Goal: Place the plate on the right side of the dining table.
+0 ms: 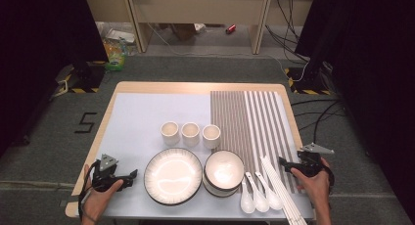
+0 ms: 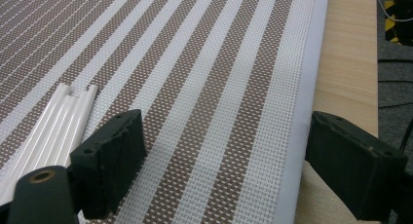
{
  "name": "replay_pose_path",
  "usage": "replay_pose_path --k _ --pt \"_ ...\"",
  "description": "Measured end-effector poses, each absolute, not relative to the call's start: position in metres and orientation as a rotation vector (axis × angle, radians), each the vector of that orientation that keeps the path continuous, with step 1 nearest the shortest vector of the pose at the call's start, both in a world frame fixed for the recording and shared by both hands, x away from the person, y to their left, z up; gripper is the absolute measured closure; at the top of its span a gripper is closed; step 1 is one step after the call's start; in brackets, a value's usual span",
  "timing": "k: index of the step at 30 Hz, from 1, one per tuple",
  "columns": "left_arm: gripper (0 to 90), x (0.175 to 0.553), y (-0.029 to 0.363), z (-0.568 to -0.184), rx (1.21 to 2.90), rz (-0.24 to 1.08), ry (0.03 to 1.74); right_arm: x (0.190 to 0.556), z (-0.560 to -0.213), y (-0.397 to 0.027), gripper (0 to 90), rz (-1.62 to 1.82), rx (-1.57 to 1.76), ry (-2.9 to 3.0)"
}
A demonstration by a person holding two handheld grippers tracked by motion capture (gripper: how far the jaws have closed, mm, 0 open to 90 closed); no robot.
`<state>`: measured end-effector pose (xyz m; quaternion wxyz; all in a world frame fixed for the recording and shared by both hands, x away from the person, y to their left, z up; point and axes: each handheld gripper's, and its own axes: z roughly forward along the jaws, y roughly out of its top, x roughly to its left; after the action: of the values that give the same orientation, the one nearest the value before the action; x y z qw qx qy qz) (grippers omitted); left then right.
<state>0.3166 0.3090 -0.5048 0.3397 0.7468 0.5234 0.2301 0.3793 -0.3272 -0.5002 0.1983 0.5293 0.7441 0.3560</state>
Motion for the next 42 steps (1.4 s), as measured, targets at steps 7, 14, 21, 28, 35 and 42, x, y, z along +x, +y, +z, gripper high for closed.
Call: replay_pose_path --k 7,14,21,28,35,42 --pt "14.9 0.315 0.31 -0.504 1.934 0.604 1.363 0.38 -0.5 -0.328 14.8 1.0 1.487 2.082" --pt "14.8 0.312 0.311 -0.503 1.904 0.564 1.358 0.38 -0.5 -0.328 14.8 0.997 1.489 2.083" --pt "14.8 0.304 0.309 -0.496 1.895 0.553 1.343 0.38 -0.5 -0.328 14.7 0.999 1.492 2.082" --pt "14.8 0.296 0.305 -0.49 1.893 0.558 1.331 0.379 -0.5 -0.327 14.8 0.995 1.483 2.083" --pt "14.8 0.281 0.303 -0.479 1.861 0.529 1.299 0.379 -0.5 -0.327 14.8 0.995 1.486 2.082" --pt "14.9 0.271 0.297 -0.47 1.868 0.523 1.26 0.379 -0.5 -0.327 14.7 0.991 1.48 2.082"
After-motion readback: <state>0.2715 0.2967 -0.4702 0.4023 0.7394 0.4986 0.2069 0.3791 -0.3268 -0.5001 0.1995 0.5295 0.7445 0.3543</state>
